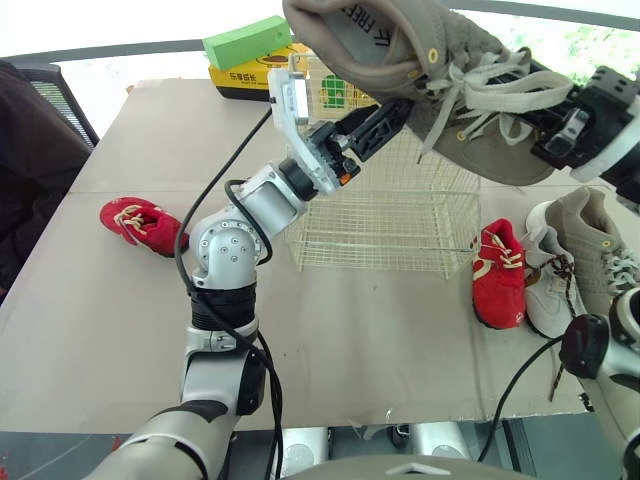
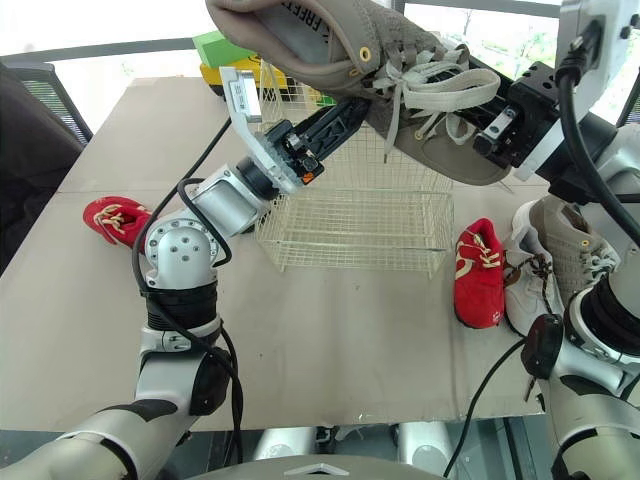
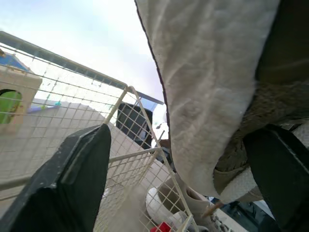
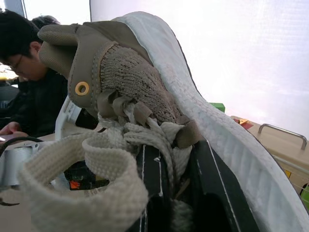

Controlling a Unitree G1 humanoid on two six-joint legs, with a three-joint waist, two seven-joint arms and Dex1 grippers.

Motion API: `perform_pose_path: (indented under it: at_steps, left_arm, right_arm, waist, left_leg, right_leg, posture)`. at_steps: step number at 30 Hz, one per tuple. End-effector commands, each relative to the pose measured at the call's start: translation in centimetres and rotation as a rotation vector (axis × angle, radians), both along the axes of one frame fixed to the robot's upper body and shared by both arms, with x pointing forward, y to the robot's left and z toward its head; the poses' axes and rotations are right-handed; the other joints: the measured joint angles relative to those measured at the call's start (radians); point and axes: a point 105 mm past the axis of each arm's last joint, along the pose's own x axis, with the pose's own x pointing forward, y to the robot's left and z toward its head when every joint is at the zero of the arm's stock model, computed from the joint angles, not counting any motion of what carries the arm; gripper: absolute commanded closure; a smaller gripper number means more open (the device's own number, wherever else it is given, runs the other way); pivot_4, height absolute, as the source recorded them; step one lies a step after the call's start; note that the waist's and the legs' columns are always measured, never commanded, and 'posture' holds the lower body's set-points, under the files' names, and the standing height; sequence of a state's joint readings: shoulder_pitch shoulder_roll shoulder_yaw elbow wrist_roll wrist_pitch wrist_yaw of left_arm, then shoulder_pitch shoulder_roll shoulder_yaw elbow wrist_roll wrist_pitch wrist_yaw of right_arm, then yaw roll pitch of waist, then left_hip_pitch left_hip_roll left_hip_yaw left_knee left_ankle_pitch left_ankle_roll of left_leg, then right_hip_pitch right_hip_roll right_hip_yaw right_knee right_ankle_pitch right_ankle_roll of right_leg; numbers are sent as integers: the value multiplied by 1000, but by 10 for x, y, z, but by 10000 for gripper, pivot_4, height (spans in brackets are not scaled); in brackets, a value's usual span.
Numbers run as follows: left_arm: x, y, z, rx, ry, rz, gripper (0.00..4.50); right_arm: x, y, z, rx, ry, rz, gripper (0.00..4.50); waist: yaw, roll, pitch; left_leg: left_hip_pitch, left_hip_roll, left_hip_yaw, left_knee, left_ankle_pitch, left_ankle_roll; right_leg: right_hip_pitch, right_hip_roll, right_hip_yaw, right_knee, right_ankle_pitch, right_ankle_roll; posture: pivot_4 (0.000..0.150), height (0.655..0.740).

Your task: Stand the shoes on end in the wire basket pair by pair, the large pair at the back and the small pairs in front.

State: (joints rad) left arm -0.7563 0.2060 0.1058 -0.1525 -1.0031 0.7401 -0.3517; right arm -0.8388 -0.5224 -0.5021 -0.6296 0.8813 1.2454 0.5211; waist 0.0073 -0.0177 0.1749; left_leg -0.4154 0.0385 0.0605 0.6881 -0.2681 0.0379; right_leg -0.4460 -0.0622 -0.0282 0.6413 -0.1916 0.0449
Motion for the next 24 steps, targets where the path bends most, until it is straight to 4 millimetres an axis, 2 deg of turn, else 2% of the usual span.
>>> perform_pose_path:
  at_steps: [1,2,5,7,11,14,16,21,24]
  left_arm:
    - [-19,-8,17,-2,-133,-85,225]
    - [-23,-8,19,-6,-154,-108,225]
    - [-26,-4,18,3,-183,-126,8037]
    - [-31,-4,18,11,-207,-154,18303]
    - [-37,-4,20,1,-238,-189,33047]
    - [-39,-3,20,-6,-236,-191,35959]
    - [-38,0,21,-7,-233,-177,36024]
    - [-21,30,40,28,-227,-56,36056]
    - [-13,51,54,62,-217,-1,36056]
  right_arm:
    - [-27,6,1,-16,-37,165,45000]
    - [-26,1,-2,-2,-14,163,45000]
    - [-27,-11,-5,40,24,158,45000]
    - [-29,-20,-7,59,42,158,45000]
    - [-35,-33,-13,68,81,143,45000]
    - [-40,-45,-19,73,106,121,45000]
    - [-41,-51,-19,89,111,107,45000]
    - [-59,-76,-27,36,0,26,25654]
    - [-75,-89,-27,56,-75,19,9911]
  waist:
    - [0,0,0]
    - [1,0,0]
    - [3,0,0]
    - [2,0,0]
    - [4,0,0]
    - [5,0,0]
    - [5,0,0]
    - [3,-1,0]
    - [4,-1,0]
  left_leg:
    - [0,0,0,0,0,0]
    - [0,0,0,0,0,0]
    - [0,0,1,0,0,0]
    - [0,0,2,0,0,0]
    - [0,0,1,0,0,0]
    - [0,0,1,0,0,0]
    - [0,0,1,0,0,1]
    - [1,0,0,0,0,1]
    - [1,1,-1,0,0,1]
  right_leg:
    - [0,0,0,0,0,0]
    - [0,0,0,0,0,0]
    - [0,0,1,-1,0,0]
    - [0,0,1,-1,0,0]
    - [0,0,1,0,0,0]
    - [0,0,1,-1,0,0]
    - [0,0,2,-1,0,0]
    - [0,1,2,-1,0,0]
    - [0,3,2,0,0,0]
  posture:
    - [1500,7400]
    - [1500,7400]
    - [1500,7400]
    - [1500,7400]
    - [1500,7400]
    - [1500,7400]
    - [1500,7400]
    - [1500,7400]
    - [1500,7400]
